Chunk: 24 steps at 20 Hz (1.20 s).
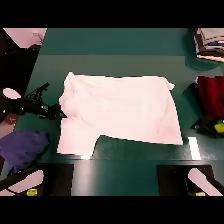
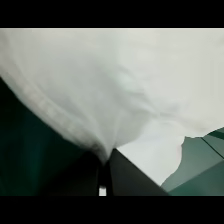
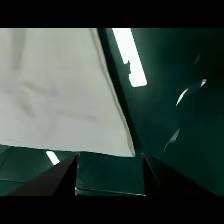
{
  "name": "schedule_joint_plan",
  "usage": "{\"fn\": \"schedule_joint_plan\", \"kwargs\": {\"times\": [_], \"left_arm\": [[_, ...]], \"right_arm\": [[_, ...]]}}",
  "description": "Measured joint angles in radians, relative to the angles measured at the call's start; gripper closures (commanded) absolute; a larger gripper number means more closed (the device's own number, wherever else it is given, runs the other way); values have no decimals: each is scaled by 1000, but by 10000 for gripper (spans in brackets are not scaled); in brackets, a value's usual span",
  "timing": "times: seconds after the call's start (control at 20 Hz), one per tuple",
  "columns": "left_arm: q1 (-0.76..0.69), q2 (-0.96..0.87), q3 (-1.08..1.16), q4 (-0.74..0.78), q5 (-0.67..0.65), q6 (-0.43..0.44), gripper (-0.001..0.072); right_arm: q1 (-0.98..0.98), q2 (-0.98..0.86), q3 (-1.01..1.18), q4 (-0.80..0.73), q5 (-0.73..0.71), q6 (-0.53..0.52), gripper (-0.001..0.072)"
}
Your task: Fold the shirts.
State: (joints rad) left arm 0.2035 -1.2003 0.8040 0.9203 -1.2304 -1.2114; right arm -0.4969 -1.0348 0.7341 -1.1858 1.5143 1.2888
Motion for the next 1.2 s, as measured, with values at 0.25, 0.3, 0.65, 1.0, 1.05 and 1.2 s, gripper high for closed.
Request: {"fn": "schedule_joint_plan", "kwargs": {"times": [0.25,0.3,0.65,1.0,1.05,1.2], "left_arm": [[0,0,10,-21,2,13,681],[0,0,10,-21,3,14,681],[0,0,11,-29,8,24,681],[0,17,46,-34,8,24,683],[0,33,75,-35,5,20,682],[0,109,236,-39,11,-6,681]], "right_arm": [[-78,-65,-163,46,-55,-63,267],[-84,-74,-182,53,-72,-70,280],[-97,-94,-232,68,-122,-85,578],[-97,-74,-187,140,-142,-118,701],[-95,-53,-155,182,-124,-121,701],[-62,29,3,319,-115,-117,701]]}}
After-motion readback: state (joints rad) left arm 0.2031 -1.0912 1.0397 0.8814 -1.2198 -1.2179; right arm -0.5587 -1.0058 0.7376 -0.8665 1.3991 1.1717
